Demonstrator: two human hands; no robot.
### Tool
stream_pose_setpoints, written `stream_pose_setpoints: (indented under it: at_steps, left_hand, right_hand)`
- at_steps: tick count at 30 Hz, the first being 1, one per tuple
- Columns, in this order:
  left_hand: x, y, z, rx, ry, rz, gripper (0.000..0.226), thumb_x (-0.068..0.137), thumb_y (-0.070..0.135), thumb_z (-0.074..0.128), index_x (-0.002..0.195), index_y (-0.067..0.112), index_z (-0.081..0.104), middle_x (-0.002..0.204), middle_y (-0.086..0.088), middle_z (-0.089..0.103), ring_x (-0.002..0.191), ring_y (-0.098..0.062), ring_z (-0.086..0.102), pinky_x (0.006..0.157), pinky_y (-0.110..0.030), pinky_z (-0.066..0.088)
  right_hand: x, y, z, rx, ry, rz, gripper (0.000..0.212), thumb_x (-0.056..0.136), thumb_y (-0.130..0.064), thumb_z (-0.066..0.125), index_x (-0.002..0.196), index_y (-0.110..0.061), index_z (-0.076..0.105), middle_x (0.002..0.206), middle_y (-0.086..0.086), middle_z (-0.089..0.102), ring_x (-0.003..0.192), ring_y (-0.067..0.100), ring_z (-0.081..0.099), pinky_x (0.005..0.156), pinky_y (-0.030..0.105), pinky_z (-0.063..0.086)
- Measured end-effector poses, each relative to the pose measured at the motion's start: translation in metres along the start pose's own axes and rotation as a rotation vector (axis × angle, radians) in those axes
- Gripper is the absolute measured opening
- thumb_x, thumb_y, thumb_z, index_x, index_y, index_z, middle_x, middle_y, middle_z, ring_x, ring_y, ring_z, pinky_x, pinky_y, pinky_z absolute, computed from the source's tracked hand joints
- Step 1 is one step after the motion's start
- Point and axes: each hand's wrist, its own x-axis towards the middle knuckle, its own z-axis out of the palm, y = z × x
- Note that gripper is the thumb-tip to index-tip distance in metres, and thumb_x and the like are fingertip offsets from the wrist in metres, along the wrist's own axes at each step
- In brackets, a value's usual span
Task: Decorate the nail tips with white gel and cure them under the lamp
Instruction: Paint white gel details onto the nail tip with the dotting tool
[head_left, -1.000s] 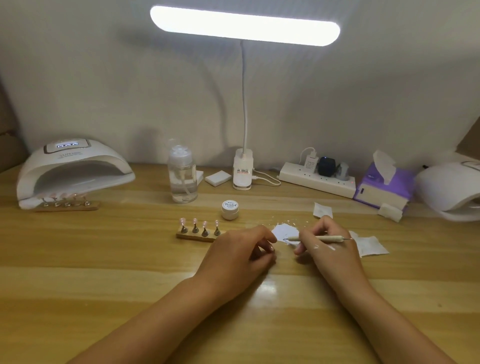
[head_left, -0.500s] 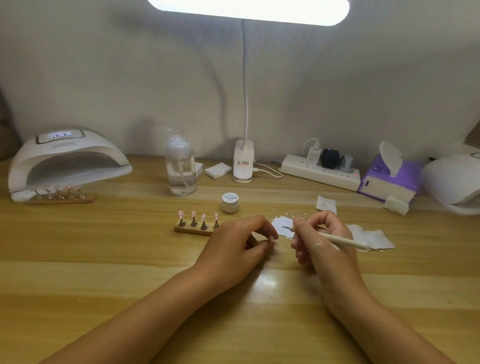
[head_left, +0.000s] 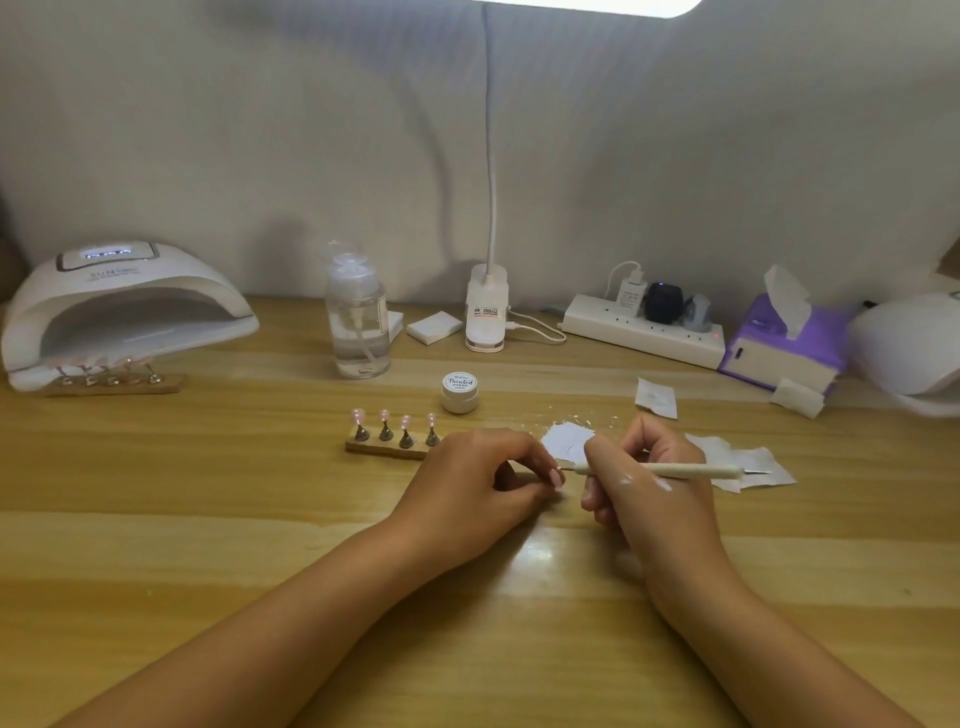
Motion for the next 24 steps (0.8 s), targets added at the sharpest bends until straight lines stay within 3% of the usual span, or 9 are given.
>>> stream_pose_setpoints:
  at_steps: [14, 24]
  left_hand:
    - [-0.0009, 0.0000, -0.0006, 0.026, -0.004, 0.007, 0.011, 0.084, 0.023, 0.073, 0.085, 0.034, 0.073, 0.081, 0.015, 0.071, 0.066, -0.008, 0.062, 0.068, -0.031, 0.051]
    - [-0.0017, 0.0017, -0.0006, 0.036, 0.000, 0.004, 0.010, 0.084, 0.024, 0.074, 0.085, 0.033, 0.074, 0.080, 0.018, 0.071, 0.068, -0.008, 0.063, 0.070, -0.031, 0.051]
  right_hand:
    - [0.0004, 0.0016, -0.0012, -0.062, -0.055, -0.022, 0.027, 0.078, -0.004, 0.065, 0.062, -0.011, 0.043, 0.048, 0.013, 0.059, 0.042, 0.014, 0.052, 0.042, 0.020, 0.041]
    - [0.0009, 0.0030, -0.0002, -0.046, -0.041, -0.016, 0.019, 0.061, -0.020, 0.059, 0.060, -0.012, 0.043, 0.046, 0.011, 0.057, 0.041, 0.013, 0.049, 0.040, 0.019, 0.039]
